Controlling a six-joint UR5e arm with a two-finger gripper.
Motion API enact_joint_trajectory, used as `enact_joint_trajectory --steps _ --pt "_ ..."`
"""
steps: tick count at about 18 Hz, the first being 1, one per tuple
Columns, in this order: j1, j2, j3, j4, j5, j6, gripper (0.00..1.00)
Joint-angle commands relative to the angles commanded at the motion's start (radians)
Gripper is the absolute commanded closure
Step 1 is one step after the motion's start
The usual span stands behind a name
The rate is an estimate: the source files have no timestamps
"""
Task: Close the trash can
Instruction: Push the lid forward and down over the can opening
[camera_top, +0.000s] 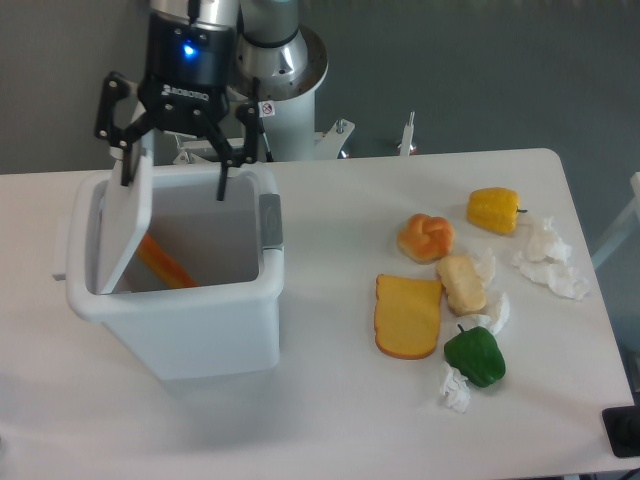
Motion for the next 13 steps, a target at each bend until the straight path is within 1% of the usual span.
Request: enact_joint_trajectory --steps 3,7,13 --pt "0.0 -0.002 -0.014 0.0 0.048 0.011 0.0" --pt "0.002 -0.002 -0.025 -0.002 0.052 0.011 0.0" --pt "0.054 -0.005 -0.045 0.0 0.049 0.011 0.0"
